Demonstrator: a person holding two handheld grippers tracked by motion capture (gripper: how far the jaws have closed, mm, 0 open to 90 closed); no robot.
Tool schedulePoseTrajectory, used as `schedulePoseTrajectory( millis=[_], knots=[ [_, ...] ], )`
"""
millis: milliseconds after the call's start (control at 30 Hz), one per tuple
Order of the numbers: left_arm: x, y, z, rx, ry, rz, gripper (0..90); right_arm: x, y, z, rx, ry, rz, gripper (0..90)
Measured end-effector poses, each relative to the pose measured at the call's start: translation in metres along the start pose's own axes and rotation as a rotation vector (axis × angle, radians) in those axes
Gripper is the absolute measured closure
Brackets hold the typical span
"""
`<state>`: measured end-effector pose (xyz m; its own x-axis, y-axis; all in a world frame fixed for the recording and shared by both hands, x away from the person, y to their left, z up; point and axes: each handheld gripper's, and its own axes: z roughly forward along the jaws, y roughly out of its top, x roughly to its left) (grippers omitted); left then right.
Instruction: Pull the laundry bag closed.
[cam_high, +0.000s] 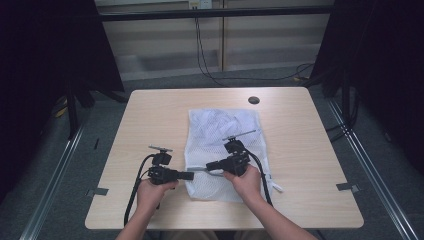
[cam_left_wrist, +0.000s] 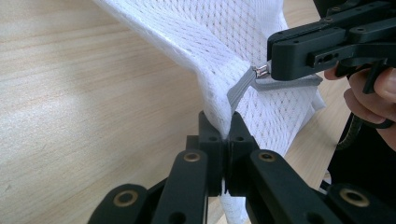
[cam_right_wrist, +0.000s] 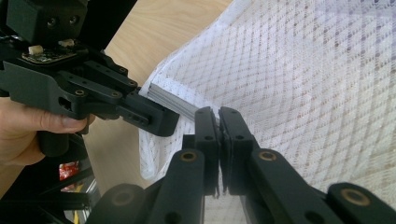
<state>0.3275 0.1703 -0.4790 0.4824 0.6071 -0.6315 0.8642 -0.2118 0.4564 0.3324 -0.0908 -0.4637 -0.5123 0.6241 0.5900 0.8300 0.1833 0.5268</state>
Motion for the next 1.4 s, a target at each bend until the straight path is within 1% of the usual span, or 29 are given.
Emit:
schedulePoseTrajectory(
  millis=[33,67,100,133,167,200,233,300,333,433,467,533,567,733,767,833,867,933,967,1000,1033,1100,1200,1233,1267,1300,1333,1367,1400],
  knots=[
    [-0.0002,0.0001,0.0001,-0.002,-0.007,-0.008,88.5,-0.0001,-0.0001,-0.0001,0.0,0.0,-0.002,87.2],
    [0.0003,0.0002,-0.0003,0.002,0.0,0.003,88.6,-0.0002,-0.0001,-0.0004,0.0,0.0,-0.001,87.2],
    [-0.0005,-0.0001,0.0003,-0.003,-0.004,-0.009,88.6,-0.0001,-0.0001,-0.0005,0.0,0.0,-0.002,87.2],
    [-0.0004,-0.0001,0.0003,-0.003,0.002,-0.006,88.6,-0.0001,-0.0001,-0.0006,0.0,0.0,-0.002,87.2],
    [0.0,-0.0001,-0.0001,0.001,-0.005,-0.008,88.5,0.0001,-0.0002,-0.0007,0.001,-0.004,-0.003,87.2],
    [-0.0005,-0.0005,0.0002,-0.003,0.005,-0.006,88.6,-0.0004,-0.0002,-0.0009,0.001,-0.002,-0.005,87.2],
    [0.0004,-0.0003,-0.0003,0.004,0.011,0.008,88.5,-0.001,-0.0004,-0.0011,-0.001,-0.002,-0.007,87.2],
    [-0.0003,-0.0005,-0.0001,0.001,0.004,-0.006,88.6,-0.0014,-0.0007,-0.0015,0.0,-0.004,-0.003,87.2],
    [0.0005,-0.0003,-0.0005,0.006,0.011,0.008,88.6,-0.0014,-0.0008,-0.0015,-0.001,-0.001,-0.001,87.2],
    [0.0014,0.0,-0.001,0.02,0.009,0.02,88.6,-0.0016,-0.001,-0.0018,0.002,0.0,-0.003,87.2],
    [-0.0011,-0.0007,0.0004,0.007,-0.003,-0.016,88.6,-0.0019,-0.0011,-0.0021,0.002,-0.001,-0.001,87.2],
    [-0.0002,-0.0006,0.0001,0.018,-0.004,-0.005,88.6,-0.0025,-0.0014,-0.0021,0.002,0.003,0.001,87.2],
    [-0.0012,-0.0008,0.0007,0.007,-0.003,-0.018,88.6,-0.0029,-0.0016,-0.0023,0.002,0.005,0.002,87.2],
    [-0.0018,-0.001,0.0006,0.009,0.0,-0.02,88.6,-0.003,-0.0022,-0.0021,0.002,0.005,0.0,87.2],
    [-0.0008,-0.0007,0.0002,0.015,0.001,-0.01,88.6,-0.0031,-0.0022,-0.0021,0.003,0.006,0.002,87.2],
    [-0.0009,-0.0007,0.0002,0.015,0.001,-0.011,88.6,-0.0029,-0.0022,-0.0022,0.003,0.003,-0.001,87.2],
    [0.0,-0.0005,-0.0002,0.026,-0.001,-0.001,88.7,-0.0029,-0.0023,-0.0023,0.004,0.004,-0.002,87.3],
    [0.0003,-0.0006,-0.0004,0.023,-0.001,-0.01,88.7,-0.0025,-0.0025,-0.0026,0.009,-0.009,-0.012,87.3],
    [-0.0002,-0.0007,-0.0001,0.017,-0.005,-0.024,88.7,-0.0028,-0.0026,-0.0027,0.01,-0.007,-0.012,87.3],
    [-0.0002,-0.0008,-0.0004,0.024,-0.004,-0.011,88.7,-0.003,-0.0028,-0.003,0.011,-0.001,0.001,87.2],
    [-0.0003,-0.0005,-0.0006,0.029,-0.001,-0.003,88.7,-0.0034,-0.003,-0.0035,0.007,0.002,-0.001,87.2],
    [-0.0016,-0.0003,0.0,0.016,0.004,-0.012,88.7,-0.0033,-0.0031,-0.0039,0.008,0.001,-0.004,87.2],
    [-0.0018,-0.0005,0.0,0.017,-0.002,-0.024,88.7,-0.0041,-0.0034,-0.0044,0.006,-0.004,-0.005,87.2],
    [0.0006,0.0,-0.0014,0.027,0.011,0.007,88.7,-0.0047,-0.0034,-0.0048,0.005,0.001,-0.004,87.2],
    [0.0014,0.0002,-0.0019,0.028,0.008,0.01,88.7,-0.0048,-0.0035,-0.0053,0.006,-0.006,-0.001,87.3],
    [0.0009,-0.0004,-0.0018,0.013,0.012,-0.008,88.8,-0.0051,-0.0036,-0.0056,0.004,-0.009,-0.001,87.3],
    [0.001,-0.0005,-0.0021,0.013,0.007,-0.014,88.7,-0.0062,-0.004,-0.0063,0.002,-0.006,0.004,87.2],
    [0.002,-0.0004,-0.0027,0.014,0.011,-0.006,88.7,-0.0068,-0.0043,-0.007,0.004,-0.007,0.006,87.2],
    [0.0013,-0.0007,-0.0024,0.012,0.007,-0.015,88.7,-0.0081,-0.0047,-0.008,0.002,-0.009,0.005,87.3]
  ],
)
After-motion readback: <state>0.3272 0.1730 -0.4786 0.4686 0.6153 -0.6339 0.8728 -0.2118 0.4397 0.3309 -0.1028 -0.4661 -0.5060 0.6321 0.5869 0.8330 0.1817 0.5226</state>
